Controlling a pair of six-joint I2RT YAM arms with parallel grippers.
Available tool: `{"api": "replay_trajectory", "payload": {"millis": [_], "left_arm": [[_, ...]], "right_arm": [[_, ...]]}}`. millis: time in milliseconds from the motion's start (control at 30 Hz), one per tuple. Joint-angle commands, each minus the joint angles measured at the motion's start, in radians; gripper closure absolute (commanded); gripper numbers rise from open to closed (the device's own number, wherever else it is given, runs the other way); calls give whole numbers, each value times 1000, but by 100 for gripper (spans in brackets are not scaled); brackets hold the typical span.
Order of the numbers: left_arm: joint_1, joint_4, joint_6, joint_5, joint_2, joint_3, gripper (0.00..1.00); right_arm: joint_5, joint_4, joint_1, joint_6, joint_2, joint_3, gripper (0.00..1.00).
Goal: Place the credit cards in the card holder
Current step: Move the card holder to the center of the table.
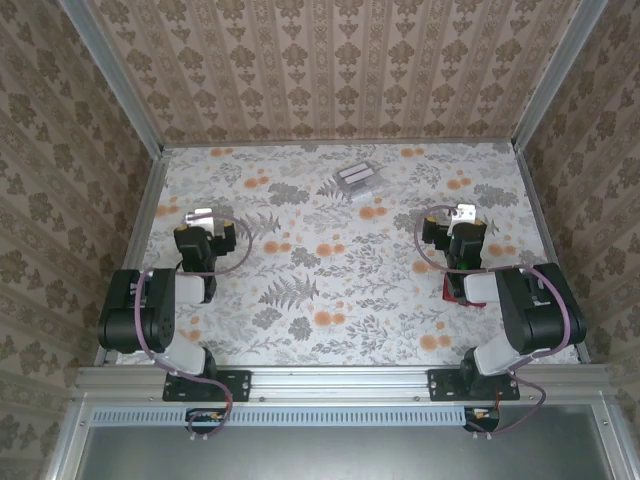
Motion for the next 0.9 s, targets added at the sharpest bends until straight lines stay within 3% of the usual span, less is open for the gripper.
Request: {"api": "replay_trajectory", "payload": {"millis": [0,867], "left_arm": [[7,3,13,14,-4,6,0],[18,0,5,38,-6,5,0]], "right_arm": [[21,28,2,9,-6,-9,0],[15,26,-1,11,-10,-10,0]]}}
